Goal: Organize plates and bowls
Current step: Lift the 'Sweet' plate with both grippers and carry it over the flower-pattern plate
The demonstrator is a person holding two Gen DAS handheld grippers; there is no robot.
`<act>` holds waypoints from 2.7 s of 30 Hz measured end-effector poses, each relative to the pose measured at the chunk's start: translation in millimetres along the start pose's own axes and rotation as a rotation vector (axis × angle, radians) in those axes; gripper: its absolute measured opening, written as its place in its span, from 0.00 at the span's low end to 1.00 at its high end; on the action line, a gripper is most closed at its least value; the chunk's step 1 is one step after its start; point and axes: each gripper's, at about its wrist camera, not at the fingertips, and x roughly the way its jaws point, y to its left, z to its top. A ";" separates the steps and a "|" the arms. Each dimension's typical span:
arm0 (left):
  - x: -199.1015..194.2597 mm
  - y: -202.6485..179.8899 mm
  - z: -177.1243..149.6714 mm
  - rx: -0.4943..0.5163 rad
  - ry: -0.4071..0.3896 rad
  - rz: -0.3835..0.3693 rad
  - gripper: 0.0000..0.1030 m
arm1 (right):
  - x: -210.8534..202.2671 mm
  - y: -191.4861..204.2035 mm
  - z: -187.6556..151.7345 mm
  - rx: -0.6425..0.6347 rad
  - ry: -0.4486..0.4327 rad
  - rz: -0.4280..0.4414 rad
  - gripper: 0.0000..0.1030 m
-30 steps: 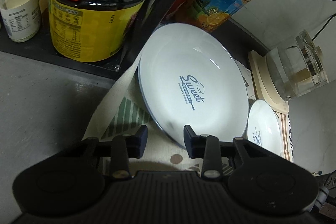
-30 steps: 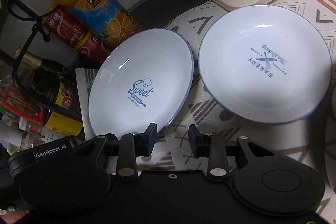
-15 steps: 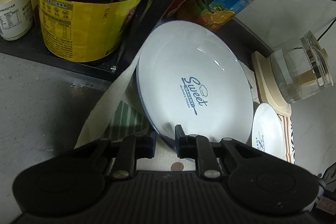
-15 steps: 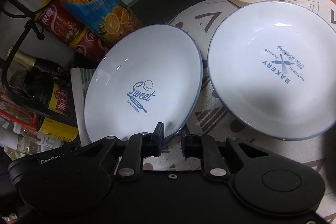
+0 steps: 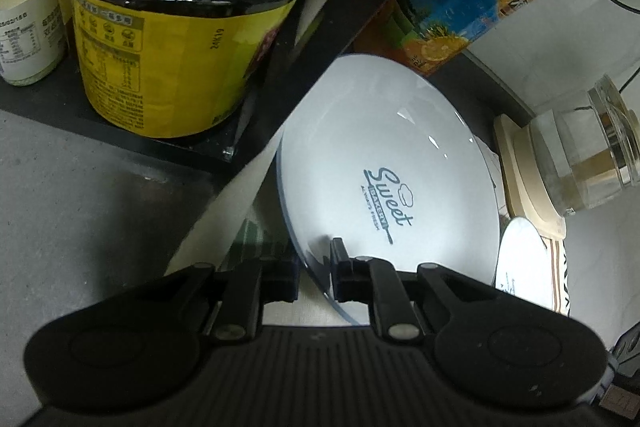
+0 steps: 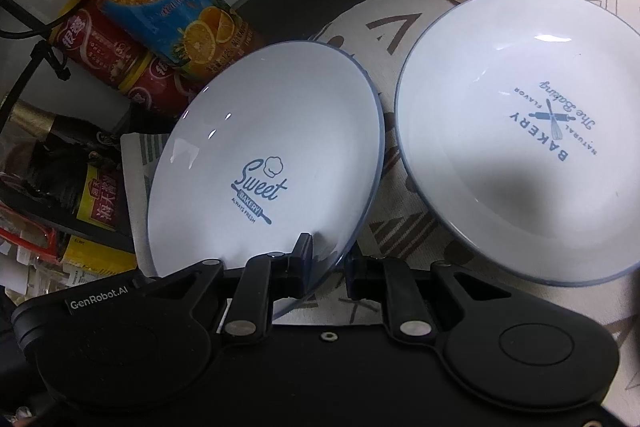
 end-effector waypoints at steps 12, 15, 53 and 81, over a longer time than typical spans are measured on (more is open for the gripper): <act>-21.0 -6.2 -6.7 0.015 -0.038 0.003 0.12 | -17.7 12.1 -2.6 -0.081 -0.052 -0.013 0.15; -29.8 -7.2 -10.7 0.020 -0.050 0.002 0.12 | -24.1 9.8 -6.2 -0.078 -0.054 -0.004 0.15; -141.0 -4.6 -146.3 -0.024 -0.126 0.063 0.13 | -125.1 -9.5 -107.7 -0.205 -0.068 0.087 0.15; -145.6 12.1 -205.4 -0.093 -0.045 0.096 0.14 | -141.8 -27.7 -154.8 -0.302 -0.026 0.026 0.15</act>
